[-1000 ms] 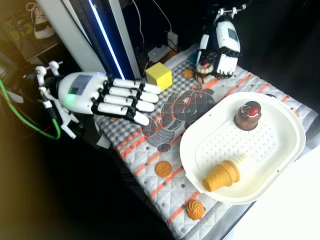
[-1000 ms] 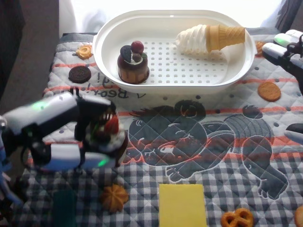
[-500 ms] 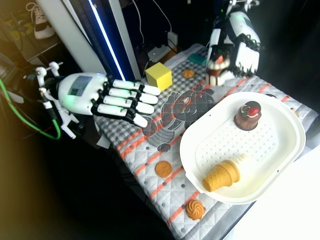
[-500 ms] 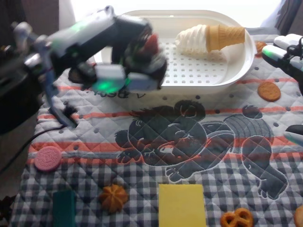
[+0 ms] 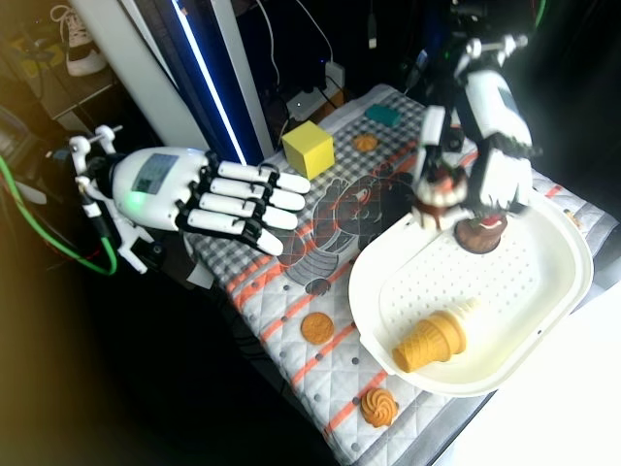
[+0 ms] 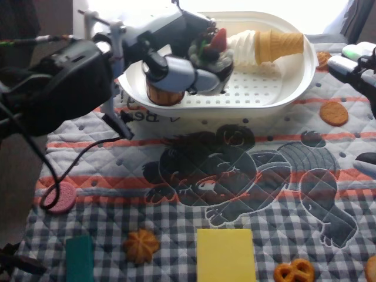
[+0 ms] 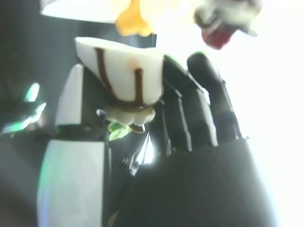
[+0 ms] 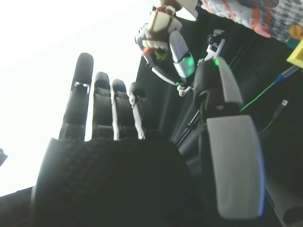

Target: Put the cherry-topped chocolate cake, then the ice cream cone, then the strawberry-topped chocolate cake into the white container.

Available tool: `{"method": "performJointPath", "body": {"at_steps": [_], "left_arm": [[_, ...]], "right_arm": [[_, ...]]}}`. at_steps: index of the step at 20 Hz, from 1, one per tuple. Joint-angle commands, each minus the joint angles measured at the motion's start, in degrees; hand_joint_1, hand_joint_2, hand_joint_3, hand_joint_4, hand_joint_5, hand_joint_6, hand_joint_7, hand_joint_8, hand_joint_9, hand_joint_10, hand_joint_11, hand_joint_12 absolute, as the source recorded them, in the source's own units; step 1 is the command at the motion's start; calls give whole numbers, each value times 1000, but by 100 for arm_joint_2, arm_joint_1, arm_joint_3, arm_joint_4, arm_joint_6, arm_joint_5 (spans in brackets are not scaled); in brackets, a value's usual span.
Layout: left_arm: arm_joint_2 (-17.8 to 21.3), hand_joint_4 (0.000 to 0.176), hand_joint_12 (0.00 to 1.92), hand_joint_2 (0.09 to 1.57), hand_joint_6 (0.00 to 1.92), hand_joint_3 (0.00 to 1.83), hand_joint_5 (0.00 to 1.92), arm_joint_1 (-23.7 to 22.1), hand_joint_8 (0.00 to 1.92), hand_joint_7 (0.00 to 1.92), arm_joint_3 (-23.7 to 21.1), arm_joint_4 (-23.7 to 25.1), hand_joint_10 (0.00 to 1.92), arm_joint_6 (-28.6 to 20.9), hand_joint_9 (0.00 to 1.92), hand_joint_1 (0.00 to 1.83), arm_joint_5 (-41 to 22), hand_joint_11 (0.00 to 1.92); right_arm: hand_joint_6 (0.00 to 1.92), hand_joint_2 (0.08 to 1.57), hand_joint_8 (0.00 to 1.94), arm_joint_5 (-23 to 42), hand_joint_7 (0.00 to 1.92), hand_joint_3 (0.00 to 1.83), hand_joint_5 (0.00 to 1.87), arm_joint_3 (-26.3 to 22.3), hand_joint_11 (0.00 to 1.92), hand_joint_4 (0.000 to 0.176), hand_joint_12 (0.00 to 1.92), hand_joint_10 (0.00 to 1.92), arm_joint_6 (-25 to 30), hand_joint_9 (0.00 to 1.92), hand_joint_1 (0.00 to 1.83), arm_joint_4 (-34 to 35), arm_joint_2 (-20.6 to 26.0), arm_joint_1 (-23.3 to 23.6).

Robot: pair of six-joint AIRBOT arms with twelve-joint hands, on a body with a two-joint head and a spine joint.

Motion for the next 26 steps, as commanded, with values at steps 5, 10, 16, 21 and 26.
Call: {"method": "performJointPath", "body": {"at_steps": [5,10,16,21,26], "left_arm": [[-28,157,1588,1122,538,0,12,-37,273,85,77,-96,596,-35,5,842,-445,0],[139,176,1051,1030,41,0,18,33,2,8,-139,-87,42,-34,47,759,-678,0],[1084,176,1836,1112,0,0,0,384,23,0,-1145,385,41,-369,0,744,-1926,0],[1815,176,4,1161,0,12,0,1106,0,0,-1761,839,0,-1405,0,502,-3233,0],[2510,176,470,1261,0,7,0,2153,0,0,-2539,811,10,-1488,29,676,-4503,0]], "right_arm": [[0,1245,0,723,0,6,0,29,0,0,729,45,55,0,747,2,1,16],[0,1232,0,730,0,0,0,28,0,0,794,69,70,7,712,21,-3,2],[0,1226,0,759,0,0,0,-16,0,0,765,134,77,0,740,20,21,2],[0,1182,0,826,0,0,0,-56,0,0,679,131,77,0,719,20,66,-12],[0,1180,0,973,0,0,0,-93,0,0,675,39,77,0,756,32,102,-15]]}}
